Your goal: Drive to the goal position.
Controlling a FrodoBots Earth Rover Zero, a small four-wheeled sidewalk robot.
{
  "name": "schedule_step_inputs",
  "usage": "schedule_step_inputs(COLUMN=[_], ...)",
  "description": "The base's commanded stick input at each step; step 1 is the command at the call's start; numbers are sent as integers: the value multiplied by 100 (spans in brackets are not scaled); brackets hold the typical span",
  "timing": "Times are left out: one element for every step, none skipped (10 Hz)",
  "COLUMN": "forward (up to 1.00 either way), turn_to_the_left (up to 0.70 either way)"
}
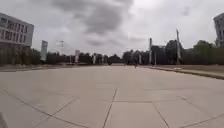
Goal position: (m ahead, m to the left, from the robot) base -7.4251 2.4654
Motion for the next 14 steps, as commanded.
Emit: schedule_step_inputs(forward=[70,70,70,70,70,70,70,70,70,70,70,70,70,48], turn_to_the_left=[1,1,1,1,1,1,1,1,1,1,1,1,1,1])
